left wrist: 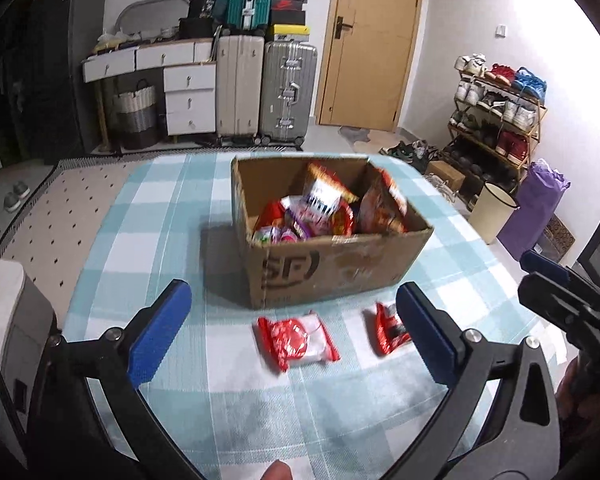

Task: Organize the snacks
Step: 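Withdraw both tools above the small red packs beside the box, then lower the right tool and close it on the red chocolate pack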

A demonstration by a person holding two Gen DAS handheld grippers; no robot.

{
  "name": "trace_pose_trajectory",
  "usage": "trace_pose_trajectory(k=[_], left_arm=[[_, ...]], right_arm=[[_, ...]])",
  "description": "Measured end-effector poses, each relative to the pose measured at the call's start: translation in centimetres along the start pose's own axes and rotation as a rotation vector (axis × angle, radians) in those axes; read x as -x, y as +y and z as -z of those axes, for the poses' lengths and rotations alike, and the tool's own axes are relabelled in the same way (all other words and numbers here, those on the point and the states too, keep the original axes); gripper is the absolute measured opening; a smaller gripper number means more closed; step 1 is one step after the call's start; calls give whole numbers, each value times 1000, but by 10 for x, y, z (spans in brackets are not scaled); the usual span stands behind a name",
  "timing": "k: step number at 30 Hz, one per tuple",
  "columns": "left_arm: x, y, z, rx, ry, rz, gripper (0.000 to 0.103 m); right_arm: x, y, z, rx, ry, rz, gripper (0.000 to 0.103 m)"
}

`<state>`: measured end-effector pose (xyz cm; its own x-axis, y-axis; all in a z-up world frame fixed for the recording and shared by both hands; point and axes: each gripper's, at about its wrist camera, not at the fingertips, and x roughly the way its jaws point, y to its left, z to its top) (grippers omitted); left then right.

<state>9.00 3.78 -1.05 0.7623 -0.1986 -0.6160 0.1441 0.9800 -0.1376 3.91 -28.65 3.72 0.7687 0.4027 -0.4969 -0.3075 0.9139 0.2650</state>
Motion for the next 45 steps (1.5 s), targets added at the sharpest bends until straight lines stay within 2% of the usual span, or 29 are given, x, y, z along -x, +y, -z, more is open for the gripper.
trace_pose_trajectory(k=[9,24,34,41,43,45], left_arm=[[-35,13,22,35,40,-45,102],[-79,41,37,80,97,-33,102],[-97,56,40,101,119,-24,102],[-109,69,40,116,133,-31,102],[-113,72,41,120,143,-31,102],[-117,73,41,124,147,-30,102]], right_arm=[[-19,-15,30,-39,79,23,89],[-89,-47,57,-101,239,41,89],[-132,-44,61,-44,308,87,88],[-153,-39,60,12,355,111,75],[-156,-35,61,43,363,129,57],[-155,-34,61,58,357,122,50]])
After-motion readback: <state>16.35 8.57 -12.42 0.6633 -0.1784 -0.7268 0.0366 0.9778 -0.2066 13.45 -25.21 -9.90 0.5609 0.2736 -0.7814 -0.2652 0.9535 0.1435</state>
